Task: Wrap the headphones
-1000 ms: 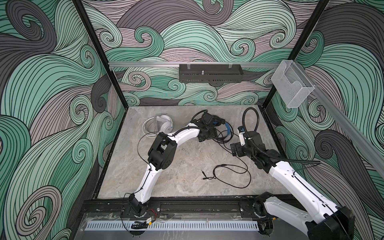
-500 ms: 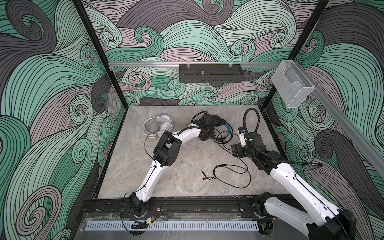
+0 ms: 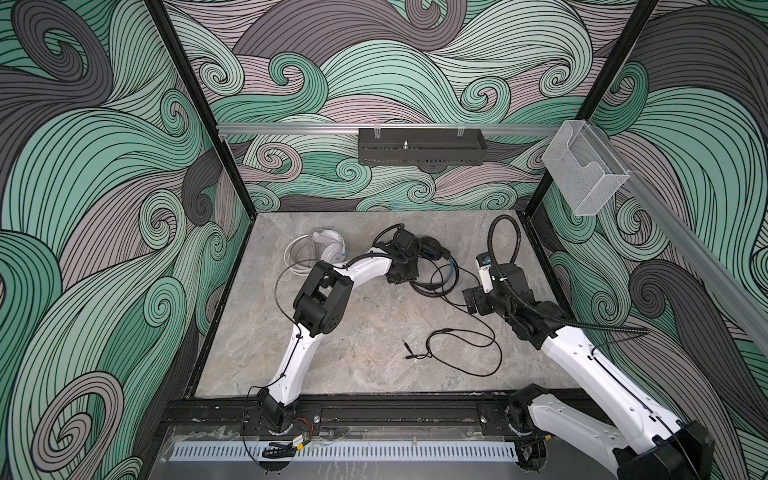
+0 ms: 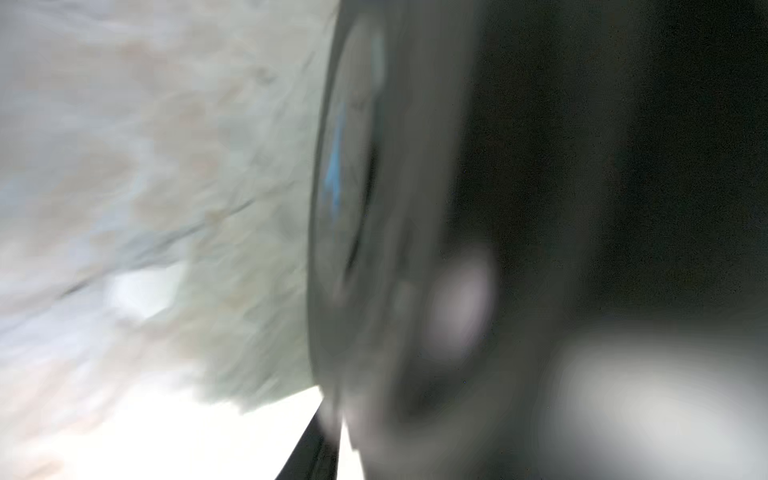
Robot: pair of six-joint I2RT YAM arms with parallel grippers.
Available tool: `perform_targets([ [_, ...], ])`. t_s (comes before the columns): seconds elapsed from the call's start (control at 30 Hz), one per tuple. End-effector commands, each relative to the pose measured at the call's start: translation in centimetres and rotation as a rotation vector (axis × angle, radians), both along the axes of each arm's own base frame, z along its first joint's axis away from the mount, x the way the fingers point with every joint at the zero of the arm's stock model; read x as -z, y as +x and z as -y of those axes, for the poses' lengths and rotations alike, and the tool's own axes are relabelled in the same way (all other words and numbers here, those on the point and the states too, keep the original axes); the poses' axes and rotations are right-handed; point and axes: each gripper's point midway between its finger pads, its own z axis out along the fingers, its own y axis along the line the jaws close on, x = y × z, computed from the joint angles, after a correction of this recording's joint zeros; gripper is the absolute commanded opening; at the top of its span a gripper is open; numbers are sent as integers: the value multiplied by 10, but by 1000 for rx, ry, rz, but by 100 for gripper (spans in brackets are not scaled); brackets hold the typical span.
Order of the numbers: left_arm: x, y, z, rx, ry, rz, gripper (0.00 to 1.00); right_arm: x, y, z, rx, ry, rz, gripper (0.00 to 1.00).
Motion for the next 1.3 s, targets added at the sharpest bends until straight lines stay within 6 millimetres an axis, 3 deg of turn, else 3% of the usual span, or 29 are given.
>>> perform_targets([
  [0.0, -13, -20, -35, 114, 123, 10, 33, -19, 3, 2, 8, 5, 42, 100],
  [0.17, -19, -41, -64, 156, 152, 27, 33, -24, 2, -1, -9, 25, 59, 100],
  [0.27, -37, -46, -70, 157, 129, 46, 40, -21, 1, 0, -4, 15, 46, 100],
  [0.4, -58, -49, -68, 135, 101, 62, 73, -20, 3, -2, -2, 27, 37, 100],
  [0.6, -57, -74, -73, 6, 69, -8, 97, -25, 6, -3, -2, 26, 49, 99],
  [0.77, -55, -93, -52, -52, 46, 1, 99, -20, 6, -3, 1, 31, 37, 99],
  [1.03, -12, -88, -34, -122, 70, -71, 99, -21, 3, -8, -12, 53, 31, 100],
  [1.2, 18, -97, -28, -131, 81, -135, 98, -22, 0, -5, -13, 45, 35, 99],
  [1.27, 19, -97, -33, -130, 95, -132, 91, -23, 0, -5, -15, 43, 36, 99],
])
